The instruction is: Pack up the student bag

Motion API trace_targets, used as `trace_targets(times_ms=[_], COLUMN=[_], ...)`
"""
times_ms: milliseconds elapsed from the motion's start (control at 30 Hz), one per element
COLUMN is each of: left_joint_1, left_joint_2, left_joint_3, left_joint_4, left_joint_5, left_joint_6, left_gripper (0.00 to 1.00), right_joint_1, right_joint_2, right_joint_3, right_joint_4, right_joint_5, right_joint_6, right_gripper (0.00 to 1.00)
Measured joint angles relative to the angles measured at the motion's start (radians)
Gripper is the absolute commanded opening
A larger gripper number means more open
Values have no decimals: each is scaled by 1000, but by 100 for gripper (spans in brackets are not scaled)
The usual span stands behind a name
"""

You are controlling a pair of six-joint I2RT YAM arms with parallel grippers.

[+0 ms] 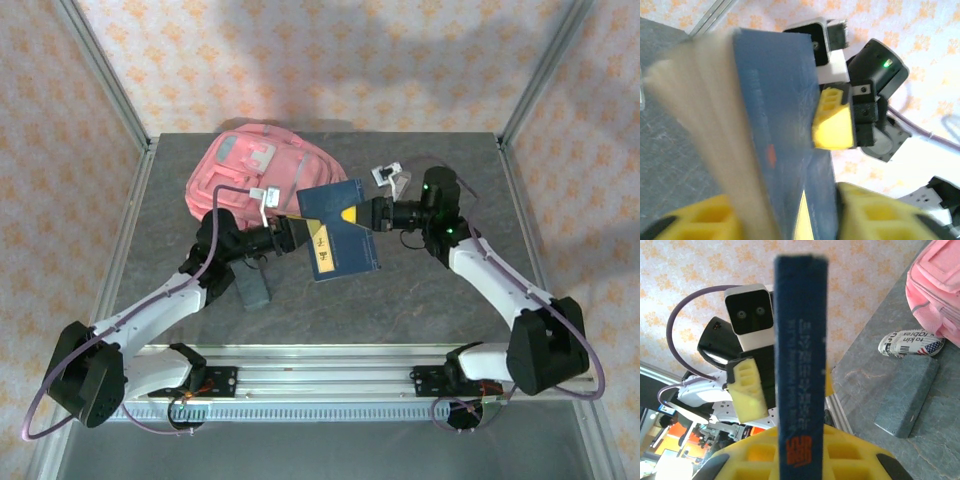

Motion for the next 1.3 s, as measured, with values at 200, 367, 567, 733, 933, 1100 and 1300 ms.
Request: trace_targets(times_ms=[200, 367, 567, 733, 933, 1100, 1300], left_joint_1=[3, 37, 98, 97, 82, 49, 42], left_joint_2=[0, -5, -10, 18, 41, 31, -45], left_joint_3=[-17, -26, -124, -150, -214, -213, -195], left_joint_4=[8, 22, 182, 324, 459, 478, 309], left_joint_5=[-6, -109, -252, -303, -376, -435, -480], left_joint_6=[-16, -67, -220, -312, -394, -397, -304], left_gripper=[0, 0, 0, 0, 0, 35, 68], right_joint_1=[-3, -23, -2, 118, 222, 249, 221], right_joint_2=[47, 46, -18, -67, -70, -69, -106], right_joint_3=[41, 43, -87, -188, -245, -253, -271], right_joint_4=[-23, -19, 134, 264, 385, 426, 373], right_joint_5=[16, 46, 111, 225, 428, 538, 627], right_joint_6=[2, 27, 143, 223, 315, 346, 339], right_gripper=[44, 53, 62, 62, 30, 0, 0])
